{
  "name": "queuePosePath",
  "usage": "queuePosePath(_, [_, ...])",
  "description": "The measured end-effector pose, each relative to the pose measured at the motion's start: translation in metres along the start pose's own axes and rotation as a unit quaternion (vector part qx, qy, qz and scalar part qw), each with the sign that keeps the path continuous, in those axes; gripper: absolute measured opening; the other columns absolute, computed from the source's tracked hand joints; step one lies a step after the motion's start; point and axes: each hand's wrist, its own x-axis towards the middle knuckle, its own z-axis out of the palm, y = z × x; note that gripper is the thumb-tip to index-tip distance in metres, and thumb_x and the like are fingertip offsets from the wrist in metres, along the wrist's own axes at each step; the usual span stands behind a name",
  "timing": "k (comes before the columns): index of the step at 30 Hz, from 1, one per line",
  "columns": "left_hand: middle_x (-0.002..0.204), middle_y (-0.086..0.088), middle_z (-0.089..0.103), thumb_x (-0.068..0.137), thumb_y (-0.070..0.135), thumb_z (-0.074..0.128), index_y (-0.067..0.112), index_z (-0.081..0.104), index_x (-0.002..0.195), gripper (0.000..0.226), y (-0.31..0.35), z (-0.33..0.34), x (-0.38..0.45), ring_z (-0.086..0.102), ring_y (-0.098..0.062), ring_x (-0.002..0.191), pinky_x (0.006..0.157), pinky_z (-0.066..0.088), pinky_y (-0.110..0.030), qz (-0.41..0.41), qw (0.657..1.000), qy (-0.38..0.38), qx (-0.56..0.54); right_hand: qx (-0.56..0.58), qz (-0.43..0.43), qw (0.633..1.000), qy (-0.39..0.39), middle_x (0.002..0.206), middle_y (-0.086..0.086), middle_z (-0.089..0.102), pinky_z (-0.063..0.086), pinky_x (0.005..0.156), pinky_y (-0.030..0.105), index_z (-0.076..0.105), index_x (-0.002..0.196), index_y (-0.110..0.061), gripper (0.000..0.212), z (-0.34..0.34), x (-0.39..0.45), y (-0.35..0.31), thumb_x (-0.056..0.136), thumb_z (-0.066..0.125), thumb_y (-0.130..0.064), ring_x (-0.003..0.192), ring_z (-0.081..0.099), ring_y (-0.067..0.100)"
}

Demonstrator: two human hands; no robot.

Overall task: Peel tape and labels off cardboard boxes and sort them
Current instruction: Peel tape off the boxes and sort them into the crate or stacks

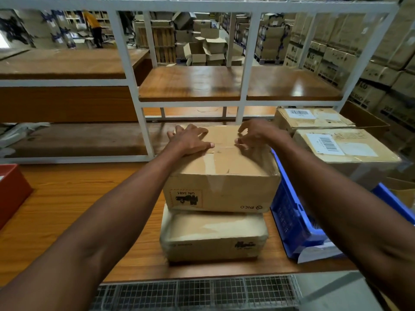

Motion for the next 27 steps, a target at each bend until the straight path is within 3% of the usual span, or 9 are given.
queuePosePath(1, [0.169, -0.001, 0.022, 0.091, 0.071, 0.057, 0.045, 0.037, 0.155, 0.072, 0.001, -0.001, 0.000, 0.010, -0.043, 0.152, 0.118, 0.013, -0.060, 0.003, 1.000, -0.003, 0.002, 0.020, -0.007, 1.000, -0.023, 0.149, 0.005, 0.054, 0.045, 0.103, 0.044, 0.058, 0.142, -0.030, 0.060, -0.001, 0.003, -0.001, 0.089, 0.075, -0.051, 0.132, 0.051, 0.028])
queuePosePath(3, [0.168, -0.002, 0.023, 0.090, 0.070, 0.058, 0.045, 0.037, 0.155, 0.072, 0.002, -0.004, 0.000, 0.010, -0.043, 0.153, 0.118, 0.012, -0.062, 0.005, 1.000, -0.009, -0.001, 0.026, -0.021, 0.996, -0.082, 0.163, 0.003, 0.038, 0.037, 0.113, 0.048, 0.047, 0.152, -0.033, 0.076, 0.000, 0.003, -0.005, 0.086, 0.075, -0.056, 0.146, 0.038, 0.031])
queuePosePath(7, [0.167, -0.004, 0.027, 0.090, 0.066, 0.063, 0.044, 0.039, 0.154, 0.072, 0.003, -0.011, -0.008, 0.015, -0.041, 0.152, 0.118, 0.014, -0.065, 0.019, 1.000, -0.021, 0.011, 0.010, -0.036, 0.997, -0.065, 0.161, 0.004, 0.039, 0.041, 0.097, 0.042, 0.047, 0.152, -0.035, 0.079, 0.010, -0.002, -0.007, 0.083, 0.080, -0.054, 0.142, 0.039, 0.032])
queuePosePath(9, [0.163, -0.005, 0.032, 0.088, 0.058, 0.070, 0.042, 0.045, 0.149, 0.068, 0.006, -0.014, -0.021, 0.021, -0.039, 0.150, 0.117, 0.018, -0.064, 0.037, 0.999, 0.008, 0.000, 0.023, -0.036, 0.998, -0.055, 0.160, 0.005, 0.040, 0.040, 0.095, 0.042, 0.048, 0.151, -0.034, 0.079, 0.012, -0.002, -0.004, 0.083, 0.081, -0.054, 0.141, 0.040, 0.032])
queuePosePath(12, [0.146, -0.002, 0.052, 0.085, 0.046, 0.078, 0.038, 0.057, 0.135, 0.055, 0.009, -0.012, -0.050, 0.045, -0.029, 0.134, 0.110, 0.040, -0.054, 0.071, 0.995, 0.076, -0.004, 0.038, -0.031, 0.998, -0.051, 0.161, 0.005, 0.041, 0.041, 0.104, 0.045, 0.048, 0.151, -0.034, 0.083, 0.016, -0.004, -0.003, 0.079, 0.082, -0.058, 0.143, 0.040, 0.034])
queuePosePath(14, [0.132, 0.001, 0.062, 0.089, 0.042, 0.076, 0.034, 0.064, 0.127, 0.040, 0.008, -0.004, -0.064, 0.056, -0.022, 0.117, 0.097, 0.051, -0.048, 0.081, 0.994, 0.067, -0.022, 0.047, -0.036, 0.997, -0.043, 0.161, 0.006, 0.041, 0.041, 0.108, 0.047, 0.048, 0.152, -0.033, 0.083, 0.019, -0.008, -0.005, 0.079, 0.082, -0.057, 0.144, 0.039, 0.034])
queuePosePath(18, [0.134, 0.001, 0.064, 0.096, 0.043, 0.067, 0.033, 0.067, 0.128, 0.033, 0.005, 0.004, -0.076, 0.056, -0.022, 0.119, 0.094, 0.053, -0.045, 0.079, 0.995, 0.060, -0.010, 0.051, -0.035, 0.998, -0.027, 0.158, 0.006, 0.045, 0.043, 0.106, 0.046, 0.053, 0.148, -0.028, 0.076, 0.020, -0.020, -0.010, 0.083, 0.080, -0.053, 0.142, 0.042, 0.033])
queuePosePath(22, [0.137, 0.001, 0.061, 0.098, 0.044, 0.063, 0.036, 0.063, 0.133, 0.036, 0.002, 0.007, -0.079, 0.054, -0.023, 0.123, 0.095, 0.052, -0.047, 0.080, 0.995, 0.064, -0.003, 0.018, -0.041, 0.998, 0.047, 0.143, 0.007, 0.056, 0.051, 0.091, 0.040, 0.055, 0.142, -0.029, 0.065, 0.029, -0.046, -0.023, 0.085, 0.080, -0.049, 0.123, 0.057, 0.029])
queuePosePath(27, [0.138, 0.002, 0.061, 0.099, 0.046, 0.062, 0.038, 0.063, 0.134, 0.036, 0.005, 0.015, -0.079, 0.054, -0.024, 0.124, 0.094, 0.051, -0.044, 0.071, 0.994, 0.083, 0.004, 0.039, -0.061, 0.993, 0.090, 0.123, 0.003, 0.065, 0.048, 0.075, 0.035, 0.069, 0.118, -0.027, 0.031, 0.057, -0.087, -0.024, 0.096, 0.066, -0.049, 0.107, 0.060, 0.023])
